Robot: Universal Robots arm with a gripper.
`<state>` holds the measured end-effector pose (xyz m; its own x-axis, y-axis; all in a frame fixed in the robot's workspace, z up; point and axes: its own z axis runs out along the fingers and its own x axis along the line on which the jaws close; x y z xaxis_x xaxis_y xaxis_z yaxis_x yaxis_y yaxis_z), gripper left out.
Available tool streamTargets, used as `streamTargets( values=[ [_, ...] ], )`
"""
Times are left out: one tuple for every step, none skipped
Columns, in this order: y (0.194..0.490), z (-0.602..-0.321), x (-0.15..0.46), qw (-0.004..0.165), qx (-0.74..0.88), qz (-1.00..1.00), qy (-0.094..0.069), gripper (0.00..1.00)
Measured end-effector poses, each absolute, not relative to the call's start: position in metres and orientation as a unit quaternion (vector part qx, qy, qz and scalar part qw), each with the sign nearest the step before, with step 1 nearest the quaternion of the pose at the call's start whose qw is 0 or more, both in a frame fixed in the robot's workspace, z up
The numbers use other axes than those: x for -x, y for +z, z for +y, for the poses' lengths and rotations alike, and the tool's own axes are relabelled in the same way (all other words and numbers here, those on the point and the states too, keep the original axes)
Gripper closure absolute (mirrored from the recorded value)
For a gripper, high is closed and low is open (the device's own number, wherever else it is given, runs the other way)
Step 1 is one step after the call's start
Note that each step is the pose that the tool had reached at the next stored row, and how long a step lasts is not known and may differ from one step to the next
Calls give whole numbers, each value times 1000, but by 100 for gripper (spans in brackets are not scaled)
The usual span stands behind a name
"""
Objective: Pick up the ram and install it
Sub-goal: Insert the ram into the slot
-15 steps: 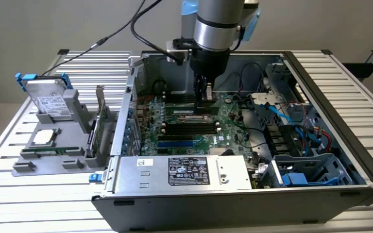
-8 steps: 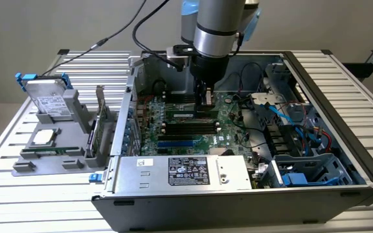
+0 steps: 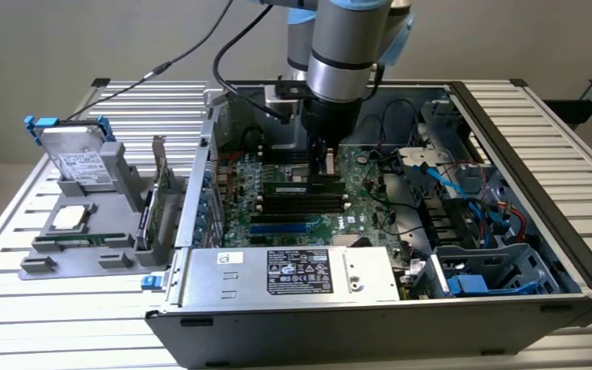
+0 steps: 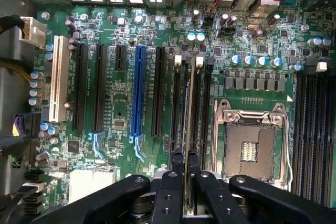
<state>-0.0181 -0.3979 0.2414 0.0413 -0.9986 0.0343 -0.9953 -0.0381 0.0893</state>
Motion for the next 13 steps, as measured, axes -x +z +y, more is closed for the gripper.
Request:
streamTargets(
  values=[
    [240,-398,18,44,-720,-692,-19,86],
    [238,-398,18,44,-720,-692,-19,86],
    [236,-398,18,44,-720,-692,-19,86],
    [234,-398,18,44,-720,-692,-19,86],
    [232,-398,18,44,-720,-692,-19,86],
    [231,-399,18,44,-720,-693,-19,86],
    [231,-399,18,44,-720,-693,-19,86],
    [231,-399,18,44,-720,-693,-19,86],
    [231,-399,18,44,-720,-693,-19,86],
    [231,-399,18,44,-720,-693,-19,86],
    [231,-399,18,44,-720,-693,-19,86],
    [230,-399,18,44,-720,-693,-19,86],
    [230,-399,18,44,-720,-693,-19,86]
  ],
)
